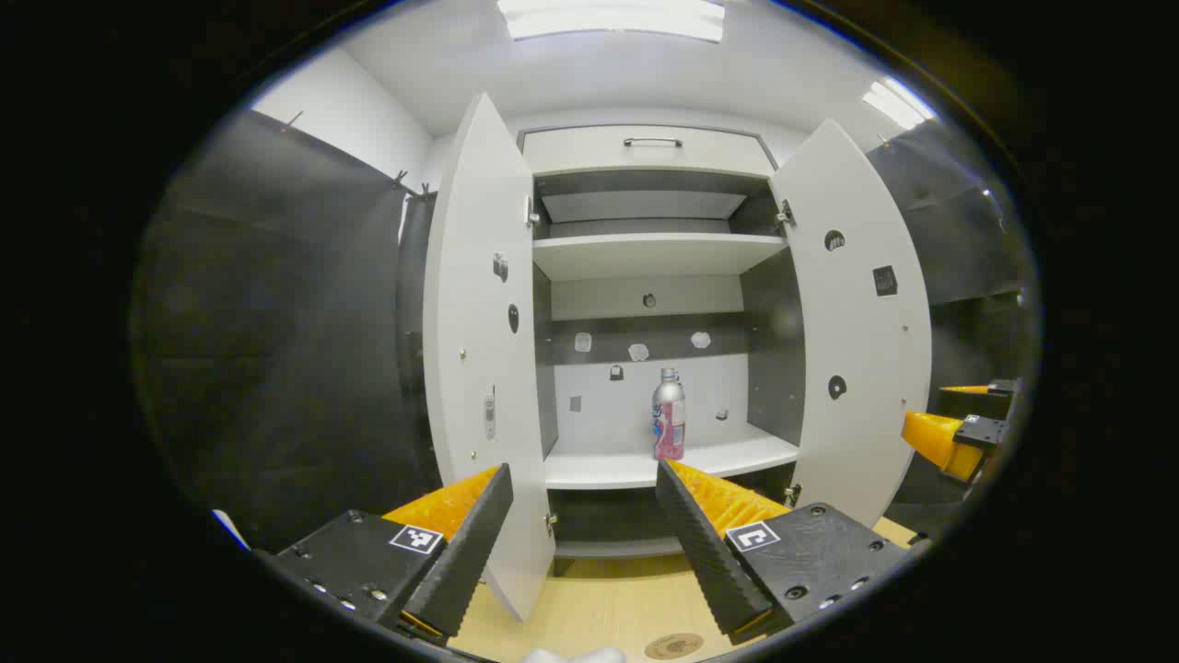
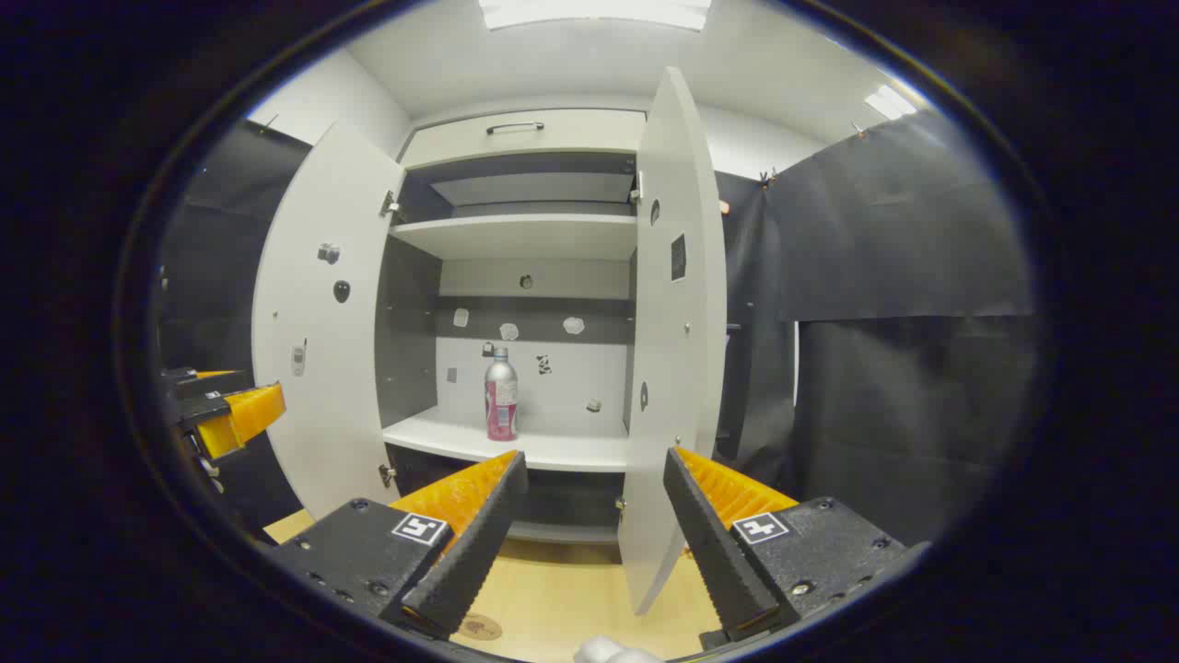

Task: Grasp the bottle in the cabinet with the left hand and place it on the coaster, then close the right door with the right hand and the left door with the left hand.

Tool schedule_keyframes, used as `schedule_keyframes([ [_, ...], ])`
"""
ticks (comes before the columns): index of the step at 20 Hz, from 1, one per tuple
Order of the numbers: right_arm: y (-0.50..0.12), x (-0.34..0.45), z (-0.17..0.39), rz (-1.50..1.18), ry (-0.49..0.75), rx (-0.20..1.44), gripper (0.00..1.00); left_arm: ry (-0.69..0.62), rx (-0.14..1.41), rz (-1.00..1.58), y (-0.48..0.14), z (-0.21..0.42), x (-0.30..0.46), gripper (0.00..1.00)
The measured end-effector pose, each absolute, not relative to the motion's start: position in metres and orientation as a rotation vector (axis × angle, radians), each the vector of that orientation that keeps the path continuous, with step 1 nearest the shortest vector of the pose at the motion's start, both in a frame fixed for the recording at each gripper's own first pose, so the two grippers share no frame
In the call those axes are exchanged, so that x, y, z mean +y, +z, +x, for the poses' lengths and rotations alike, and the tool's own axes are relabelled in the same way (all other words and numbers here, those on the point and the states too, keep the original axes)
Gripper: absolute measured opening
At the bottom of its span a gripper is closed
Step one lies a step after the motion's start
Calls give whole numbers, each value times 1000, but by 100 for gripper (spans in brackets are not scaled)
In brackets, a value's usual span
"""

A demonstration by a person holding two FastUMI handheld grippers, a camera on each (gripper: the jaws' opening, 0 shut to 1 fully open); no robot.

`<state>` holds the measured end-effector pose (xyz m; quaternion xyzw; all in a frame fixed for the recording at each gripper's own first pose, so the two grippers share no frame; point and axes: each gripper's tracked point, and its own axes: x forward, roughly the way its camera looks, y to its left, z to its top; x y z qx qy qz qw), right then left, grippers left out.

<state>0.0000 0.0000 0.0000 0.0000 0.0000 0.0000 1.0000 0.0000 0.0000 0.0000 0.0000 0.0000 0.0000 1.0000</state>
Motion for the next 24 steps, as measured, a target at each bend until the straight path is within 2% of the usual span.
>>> schedule_keyframes([
  [15, -4, 3, -1, 2, -4, 19, 98, -40, -1, 12, 2, 13, -10, 96],
  [16, -4, 2, -1, 3, -3, 21, 98, -45, -2, 13, 2, 15, -11, 99],
  [18, -2, 1, -1, 5, -6, 23, 98, -51, -8, 18, 4, 27, -14, 100],
  [19, -1, 2, -1, 7, -7, 24, 98, -56, -14, 16, 6, 34, -16, 95],
  [22, 4, -1, 0, 6, -18, 28, 98, -71, -31, 2, 14, 61, -26, 95],
  [23, 9, -1, 0, 10, -23, 20, 98, -81, -31, -7, 16, 74, -31, 100],
  [24, 12, -3, 0, 10, -29, 17, 98, -88, -29, -12, 17, 86, -35, 99],
])
